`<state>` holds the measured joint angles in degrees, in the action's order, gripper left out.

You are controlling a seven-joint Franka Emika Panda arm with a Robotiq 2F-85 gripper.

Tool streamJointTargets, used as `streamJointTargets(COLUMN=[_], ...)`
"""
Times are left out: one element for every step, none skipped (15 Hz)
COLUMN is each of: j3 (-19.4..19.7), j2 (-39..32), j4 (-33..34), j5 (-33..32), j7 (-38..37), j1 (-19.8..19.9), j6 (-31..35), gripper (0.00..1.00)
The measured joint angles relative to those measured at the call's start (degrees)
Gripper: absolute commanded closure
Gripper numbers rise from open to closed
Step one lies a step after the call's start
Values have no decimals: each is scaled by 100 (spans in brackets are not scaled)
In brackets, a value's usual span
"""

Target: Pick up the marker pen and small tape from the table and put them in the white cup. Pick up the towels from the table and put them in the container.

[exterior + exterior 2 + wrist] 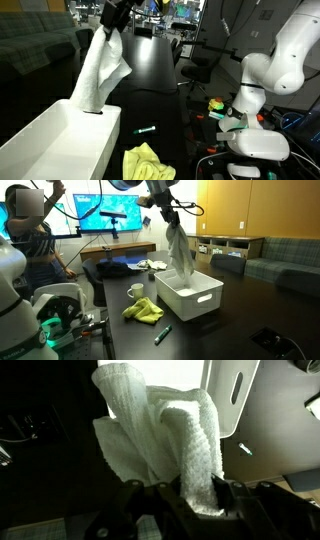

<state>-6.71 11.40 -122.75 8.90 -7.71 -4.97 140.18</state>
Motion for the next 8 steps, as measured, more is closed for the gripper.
streamJointTargets(j3=[-37, -74, -102, -125, -146, -162, -174, -185], j2=[-227, -443, -655, -862, -1091, -1322, -1557, -1784], j4=[244, 471, 690, 895, 1119, 1346, 1581, 1818], j5=[-122, -240, -342, -420, -500, -593, -681, -773], j7=[1, 1, 7, 23, 52, 56, 56, 57], j1=[-9, -24, -47, -79, -122, -169, -218, -271], j6=[-73, -147, -208, -270, -357, -450, -557, -692], gripper=[88, 88, 89, 89, 89, 89, 89, 89])
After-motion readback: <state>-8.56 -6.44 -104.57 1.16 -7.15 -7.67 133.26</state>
